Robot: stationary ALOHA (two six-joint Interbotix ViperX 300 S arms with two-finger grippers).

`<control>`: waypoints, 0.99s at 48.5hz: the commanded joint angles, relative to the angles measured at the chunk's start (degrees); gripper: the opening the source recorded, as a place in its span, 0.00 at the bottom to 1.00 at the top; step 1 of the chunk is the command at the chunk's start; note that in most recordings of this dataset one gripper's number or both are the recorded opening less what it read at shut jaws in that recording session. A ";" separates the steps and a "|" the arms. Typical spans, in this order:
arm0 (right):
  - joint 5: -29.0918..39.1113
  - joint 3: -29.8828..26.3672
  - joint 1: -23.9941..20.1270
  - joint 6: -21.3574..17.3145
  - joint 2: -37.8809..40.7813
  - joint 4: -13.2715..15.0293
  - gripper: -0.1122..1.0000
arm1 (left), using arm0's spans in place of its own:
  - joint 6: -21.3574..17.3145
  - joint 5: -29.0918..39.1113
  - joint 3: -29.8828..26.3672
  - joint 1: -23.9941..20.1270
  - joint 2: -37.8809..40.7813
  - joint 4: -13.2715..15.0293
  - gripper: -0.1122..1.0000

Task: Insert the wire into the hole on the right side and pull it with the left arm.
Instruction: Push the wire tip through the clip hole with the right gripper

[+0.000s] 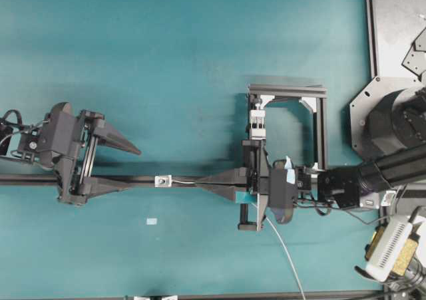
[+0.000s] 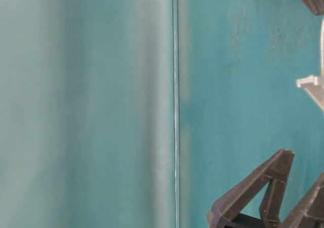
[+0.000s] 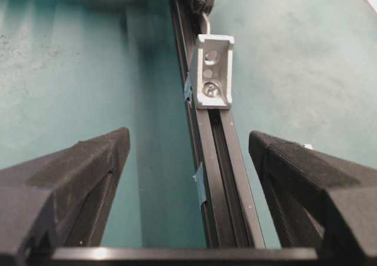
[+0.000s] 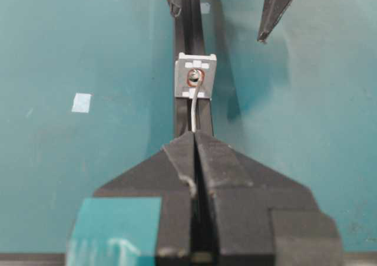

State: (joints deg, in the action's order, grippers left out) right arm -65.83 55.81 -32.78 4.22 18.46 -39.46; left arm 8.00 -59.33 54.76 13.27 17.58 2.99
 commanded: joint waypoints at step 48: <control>0.79 -4.31 3.43 0.26 1.93 3.16 0.10 | 0.00 -0.26 -0.53 -0.09 -0.62 -0.09 0.86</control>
State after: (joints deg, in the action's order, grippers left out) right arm -64.78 52.21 -29.71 4.39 20.92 -36.56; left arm 8.00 -59.33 54.76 13.27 17.67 2.99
